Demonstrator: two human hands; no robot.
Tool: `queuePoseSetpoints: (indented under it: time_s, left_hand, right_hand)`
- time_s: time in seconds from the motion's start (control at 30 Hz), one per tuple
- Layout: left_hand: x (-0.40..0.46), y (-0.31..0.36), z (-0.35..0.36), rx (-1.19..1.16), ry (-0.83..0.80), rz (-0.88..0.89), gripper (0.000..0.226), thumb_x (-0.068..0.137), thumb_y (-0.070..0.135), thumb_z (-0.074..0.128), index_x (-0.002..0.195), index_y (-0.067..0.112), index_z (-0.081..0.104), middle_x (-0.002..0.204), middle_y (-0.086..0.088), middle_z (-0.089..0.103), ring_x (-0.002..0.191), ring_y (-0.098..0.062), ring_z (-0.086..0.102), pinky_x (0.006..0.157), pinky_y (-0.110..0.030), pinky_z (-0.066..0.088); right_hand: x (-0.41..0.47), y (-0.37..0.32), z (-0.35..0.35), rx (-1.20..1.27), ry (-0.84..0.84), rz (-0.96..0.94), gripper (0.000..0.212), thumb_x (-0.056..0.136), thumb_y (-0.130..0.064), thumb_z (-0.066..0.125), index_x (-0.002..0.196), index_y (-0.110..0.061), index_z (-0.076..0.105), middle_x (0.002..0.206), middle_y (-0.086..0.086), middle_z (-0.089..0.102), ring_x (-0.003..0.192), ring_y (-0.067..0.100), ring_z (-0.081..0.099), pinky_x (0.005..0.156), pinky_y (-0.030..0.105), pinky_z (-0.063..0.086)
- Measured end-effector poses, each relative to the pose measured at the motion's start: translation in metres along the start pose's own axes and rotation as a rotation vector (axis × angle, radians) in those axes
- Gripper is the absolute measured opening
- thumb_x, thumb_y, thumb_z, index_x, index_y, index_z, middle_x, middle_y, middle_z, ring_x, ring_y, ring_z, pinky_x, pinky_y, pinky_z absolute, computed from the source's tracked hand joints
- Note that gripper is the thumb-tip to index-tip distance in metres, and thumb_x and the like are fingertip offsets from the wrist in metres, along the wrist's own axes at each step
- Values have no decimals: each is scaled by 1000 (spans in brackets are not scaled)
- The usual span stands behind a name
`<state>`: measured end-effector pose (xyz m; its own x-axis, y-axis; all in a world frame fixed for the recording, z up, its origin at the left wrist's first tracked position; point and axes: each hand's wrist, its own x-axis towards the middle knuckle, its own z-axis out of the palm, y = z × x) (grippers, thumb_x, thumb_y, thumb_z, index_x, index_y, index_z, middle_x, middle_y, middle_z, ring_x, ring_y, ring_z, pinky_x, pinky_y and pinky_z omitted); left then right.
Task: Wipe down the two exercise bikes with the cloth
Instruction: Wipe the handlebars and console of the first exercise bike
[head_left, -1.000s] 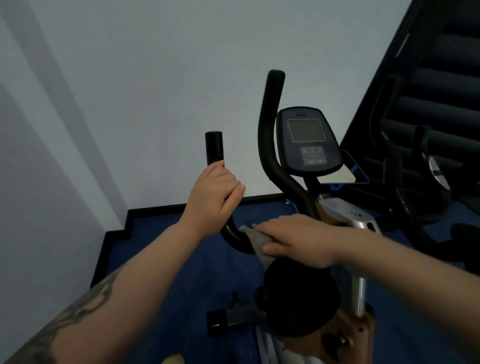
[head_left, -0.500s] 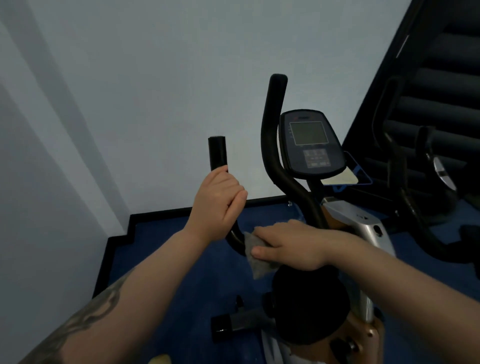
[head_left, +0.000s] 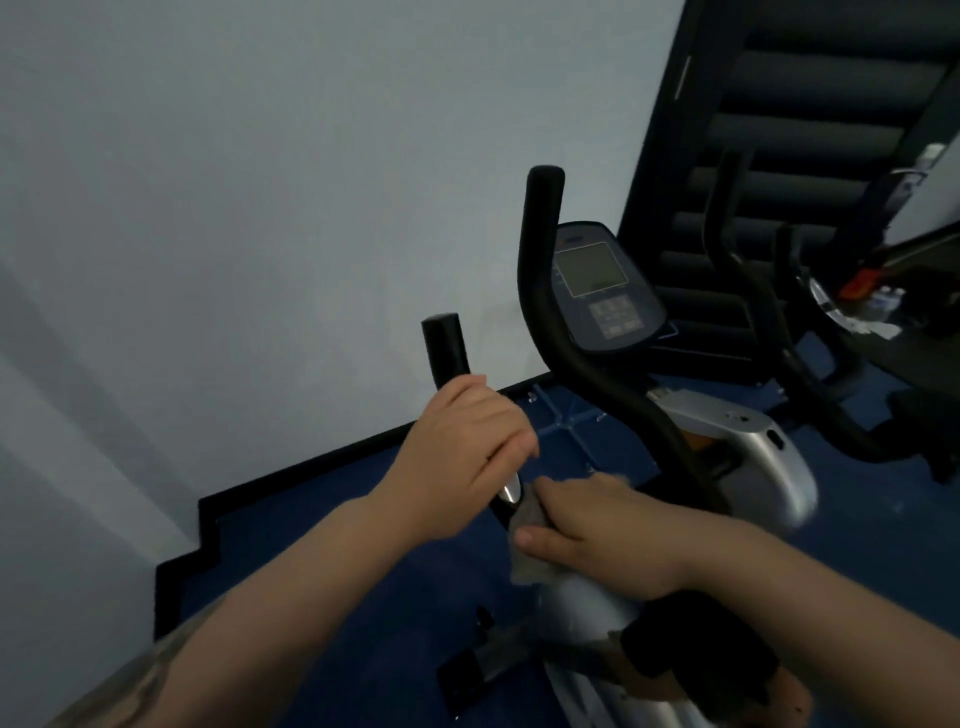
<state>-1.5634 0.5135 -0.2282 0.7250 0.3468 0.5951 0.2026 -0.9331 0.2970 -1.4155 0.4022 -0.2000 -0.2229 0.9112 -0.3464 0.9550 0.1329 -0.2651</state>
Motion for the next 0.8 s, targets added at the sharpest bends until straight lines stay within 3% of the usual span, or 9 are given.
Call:
queuePoseSetpoints:
  time_s: [0.07,0.2,0.3,0.43,0.57,0.7,0.8]
  left_hand:
    - [7,-15,-16,42,-20,126,33,99,24,41,88,14,70,102,3,70,102,-16,61,111,-35,30]
    - [28,-44,-42,176,-25,262,31,98,27,44,102,16,73,132,0,61,132,-21,48,117,-38,21]
    - [44,-63,-53,61,-9,214,32,99,26,44,113,14,70,138,-1,56,137,-19,39,117,-32,24]
    - [50,-74,-47,-210,-80,53,31,100,22,41,115,14,67,121,6,64,118,-8,53,103,-30,40]
    - [52,-75,-39,-371,-26,-13,31,101,28,41,109,17,69,98,11,69,95,-2,65,85,-28,52]
    - [72,-79,-39,-482,-115,-79,35,98,33,41,105,16,71,95,11,73,93,0,68,84,-22,52]
    - [72,-82,-34,-690,-130,-94,36,97,22,41,104,4,72,99,-3,74,94,-7,69,87,-21,51]
  right_hand:
    - [-5,-2,-2,32,44,50,31,97,-56,33,80,-30,33,81,-10,45,78,11,44,81,32,27]
    - [-25,2,2,29,106,151,37,94,-59,38,105,-26,49,102,-7,51,103,8,39,93,21,22]
    - [-16,-15,11,32,148,214,33,98,-56,32,96,-26,44,96,-8,49,97,10,42,94,24,22]
    - [9,-31,3,223,148,338,37,99,-56,30,99,-22,46,101,-1,54,93,17,50,87,36,41]
    - [48,-40,-18,560,322,346,33,97,-59,30,85,-30,39,95,-6,52,85,6,51,71,27,38]
    - [87,-51,-28,625,590,370,32,99,-54,35,102,-23,43,95,-6,56,84,11,55,67,30,41]
    - [85,-61,-12,480,727,426,32,98,-55,33,117,-30,39,89,-16,50,70,-1,47,58,18,34]
